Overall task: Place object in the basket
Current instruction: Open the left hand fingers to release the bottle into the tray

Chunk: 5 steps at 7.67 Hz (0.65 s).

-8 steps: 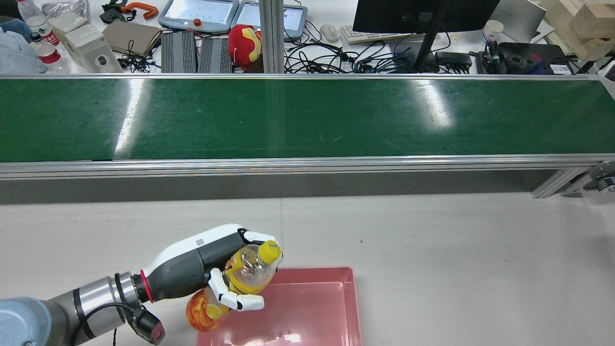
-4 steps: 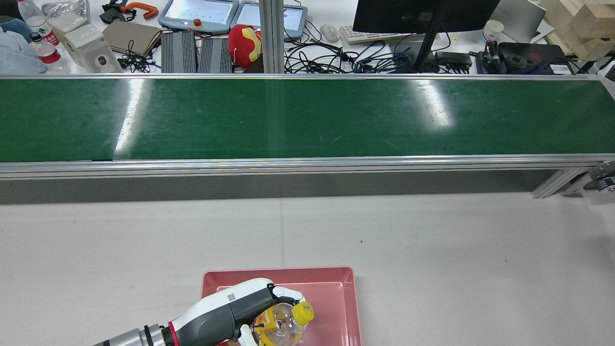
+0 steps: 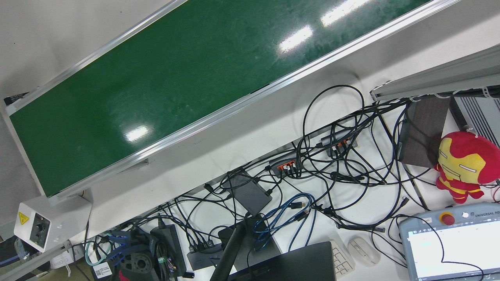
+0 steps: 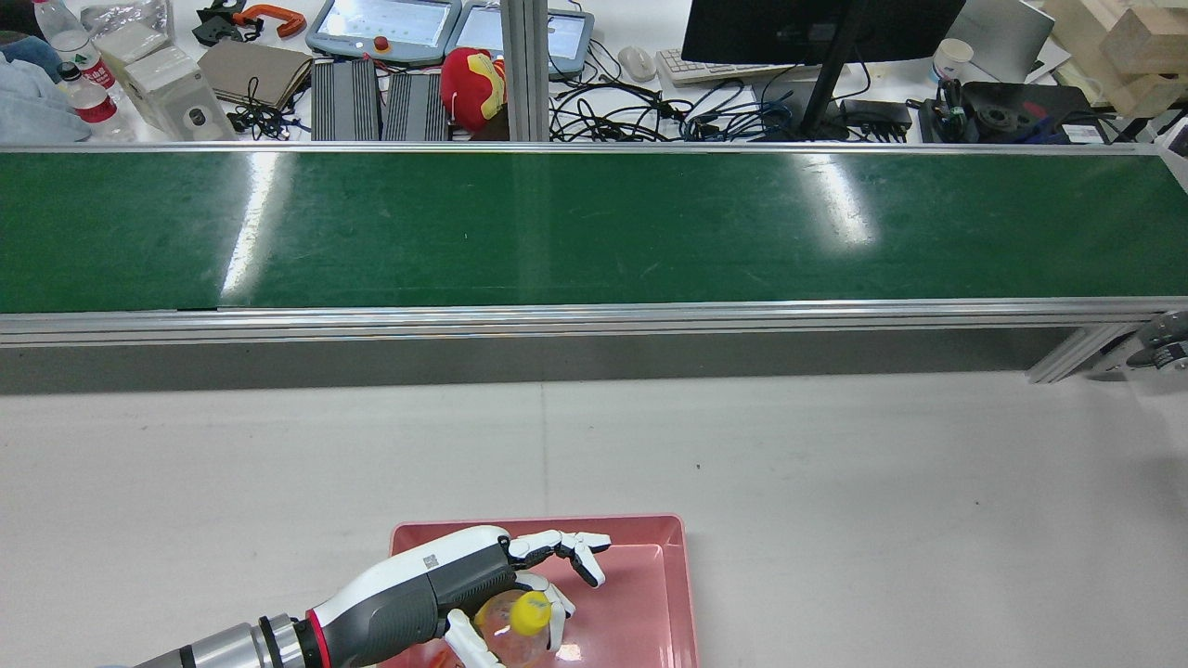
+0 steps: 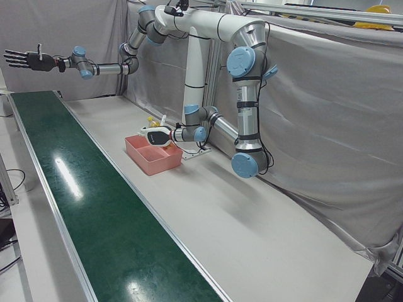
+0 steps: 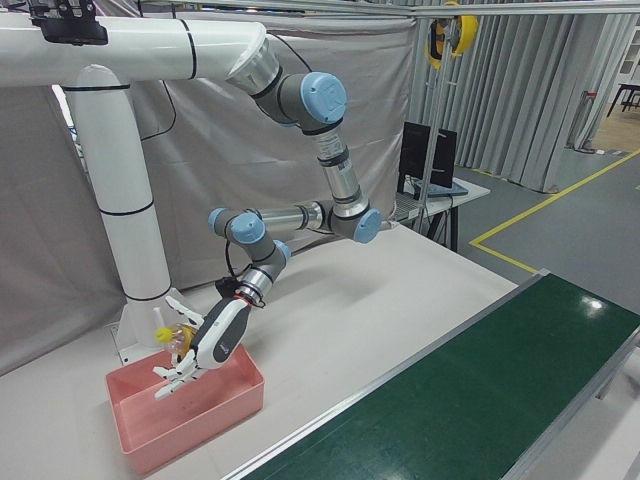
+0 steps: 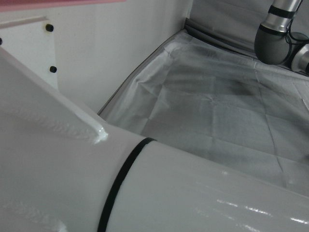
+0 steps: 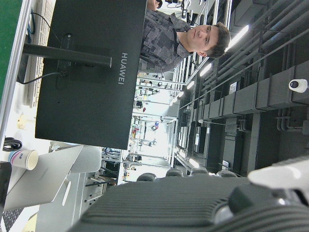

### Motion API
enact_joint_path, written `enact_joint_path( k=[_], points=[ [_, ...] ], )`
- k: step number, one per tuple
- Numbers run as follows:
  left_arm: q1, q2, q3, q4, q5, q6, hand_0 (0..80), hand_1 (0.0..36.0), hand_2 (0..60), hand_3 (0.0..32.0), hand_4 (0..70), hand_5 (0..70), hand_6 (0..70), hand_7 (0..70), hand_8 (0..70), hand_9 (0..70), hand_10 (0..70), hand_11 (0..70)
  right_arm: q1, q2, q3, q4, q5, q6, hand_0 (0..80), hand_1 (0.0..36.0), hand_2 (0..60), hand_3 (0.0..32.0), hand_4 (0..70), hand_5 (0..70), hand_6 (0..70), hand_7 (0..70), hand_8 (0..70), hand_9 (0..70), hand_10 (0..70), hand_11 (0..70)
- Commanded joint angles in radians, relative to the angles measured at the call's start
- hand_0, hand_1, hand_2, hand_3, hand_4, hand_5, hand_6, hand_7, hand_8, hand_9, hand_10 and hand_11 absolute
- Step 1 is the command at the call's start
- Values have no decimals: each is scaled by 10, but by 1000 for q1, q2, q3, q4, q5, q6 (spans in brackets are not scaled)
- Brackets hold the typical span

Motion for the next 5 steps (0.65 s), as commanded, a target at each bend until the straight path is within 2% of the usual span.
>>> enact_joint_path(
  k=[1,2,3,5],
  points=[
    [-61,5,-76,99,3,-1,121,0,0,0,22,341,8,51,89,127,131,184,0,0,0,0,0,-1,0,0,0,0,0,0,0,0,0,0,0,0],
    [-74,5,-101,118,4,-1,28,0,0,0,1,288,0,8,76,108,114,158,0,0,0,0,0,-1,0,0,0,0,0,0,0,0,0,0,0,0],
    [-94,7,-115,119,6,1,13,0,0,0,0,234,0,0,66,96,95,131,0,0,0,0,0,-1,0,0,0,0,0,0,0,0,0,0,0,0],
    [-158,57,-214,144,4,1,0,0,0,0,0,186,0,0,51,72,47,60,0,0,0,0,0,-1,0,0,0,0,0,0,0,0,0,0,0,0]
  ],
)
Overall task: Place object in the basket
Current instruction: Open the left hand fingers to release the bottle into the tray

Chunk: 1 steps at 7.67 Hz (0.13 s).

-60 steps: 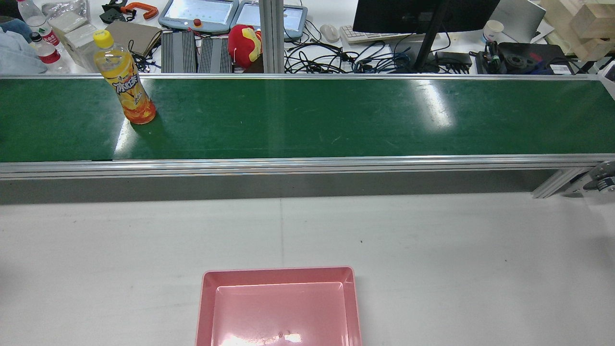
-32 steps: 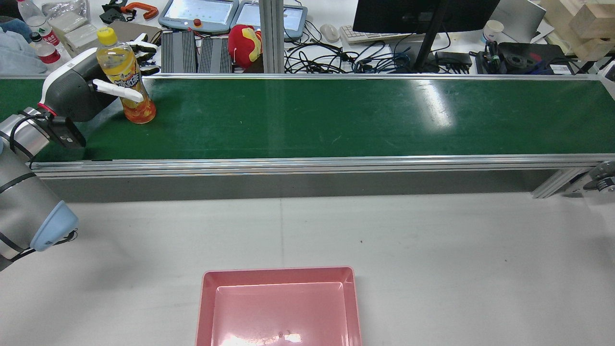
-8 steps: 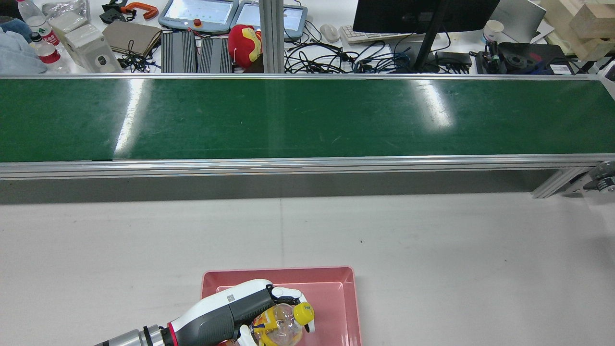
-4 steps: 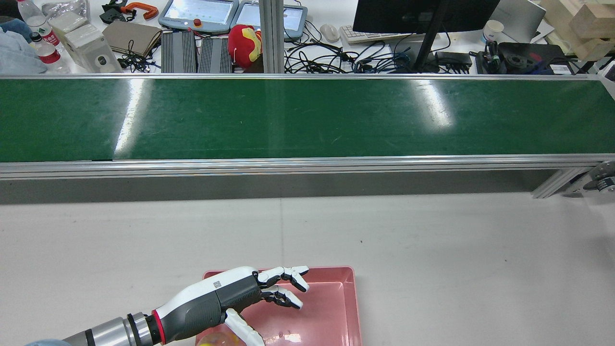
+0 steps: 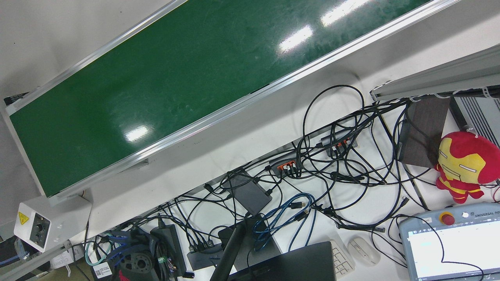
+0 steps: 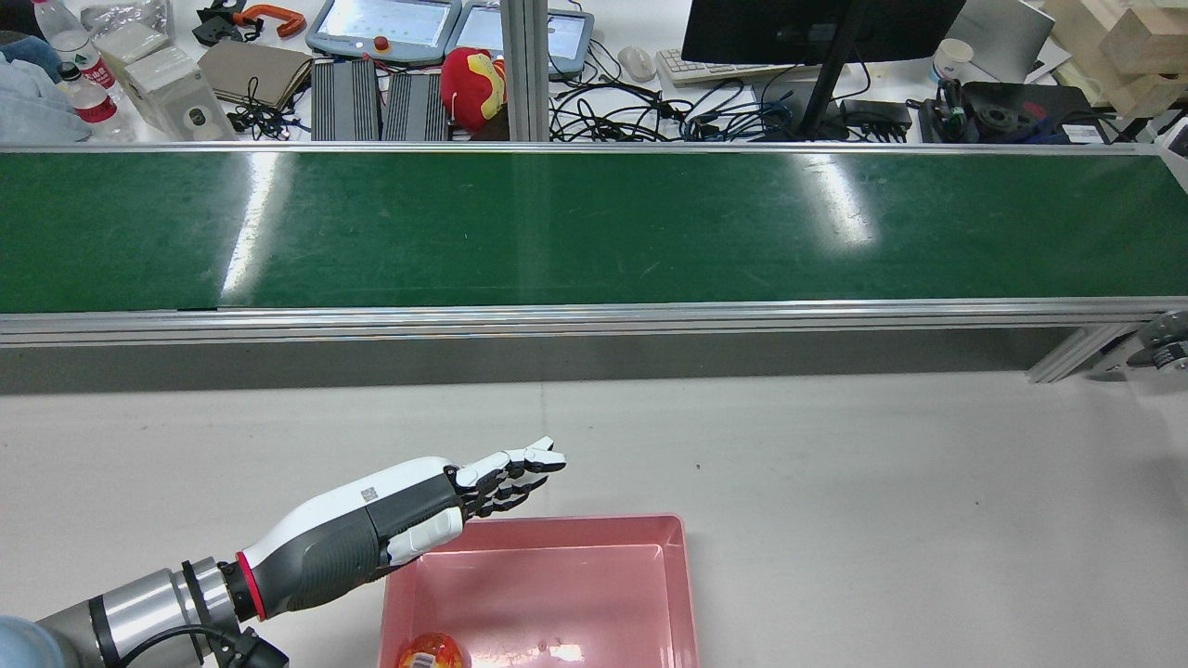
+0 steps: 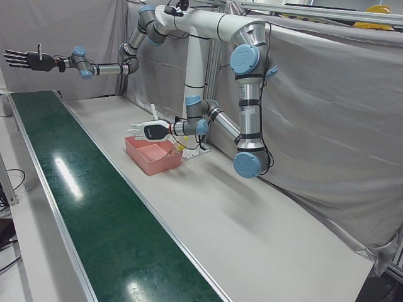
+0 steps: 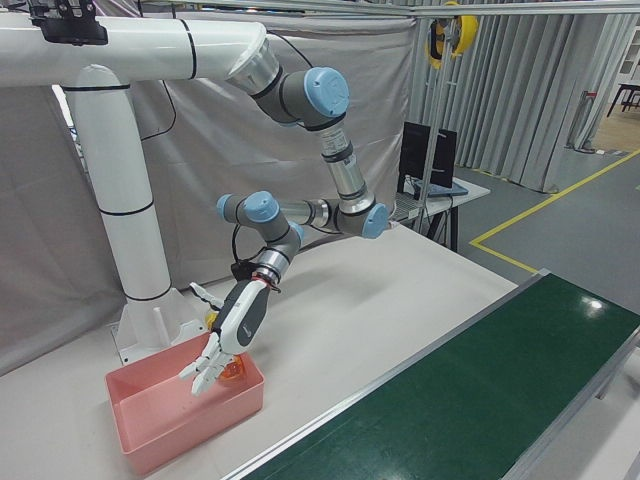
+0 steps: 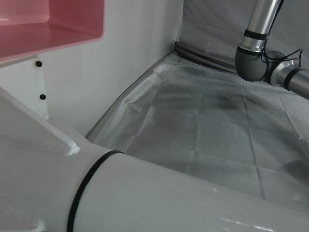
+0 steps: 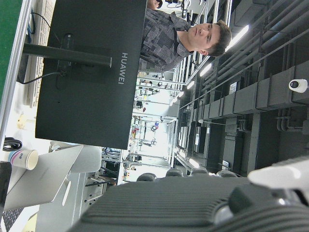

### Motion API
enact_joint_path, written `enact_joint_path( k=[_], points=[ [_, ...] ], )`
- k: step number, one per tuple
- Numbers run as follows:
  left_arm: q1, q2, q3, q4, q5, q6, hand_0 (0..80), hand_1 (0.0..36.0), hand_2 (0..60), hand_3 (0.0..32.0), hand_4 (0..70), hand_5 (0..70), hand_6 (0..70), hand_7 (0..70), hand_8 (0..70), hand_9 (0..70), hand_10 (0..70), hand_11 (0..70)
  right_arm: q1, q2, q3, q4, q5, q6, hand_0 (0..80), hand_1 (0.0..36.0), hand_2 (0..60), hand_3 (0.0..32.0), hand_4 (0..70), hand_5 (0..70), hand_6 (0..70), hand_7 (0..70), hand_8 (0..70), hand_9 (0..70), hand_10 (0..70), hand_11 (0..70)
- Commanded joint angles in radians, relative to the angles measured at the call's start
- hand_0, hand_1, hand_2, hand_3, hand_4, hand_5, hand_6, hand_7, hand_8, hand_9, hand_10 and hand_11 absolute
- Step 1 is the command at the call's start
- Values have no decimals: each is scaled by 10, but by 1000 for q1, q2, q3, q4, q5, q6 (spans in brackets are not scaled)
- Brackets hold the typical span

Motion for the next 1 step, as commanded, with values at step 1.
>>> enact_joint_path(
  k=[1],
  points=[
    [-118,74,-126,26,1,-1,0,0,0,0,0,188,0,0,51,73,43,55,0,0,0,0,0,0,0,0,0,0,0,0,0,0,0,0,0,0]
  ],
)
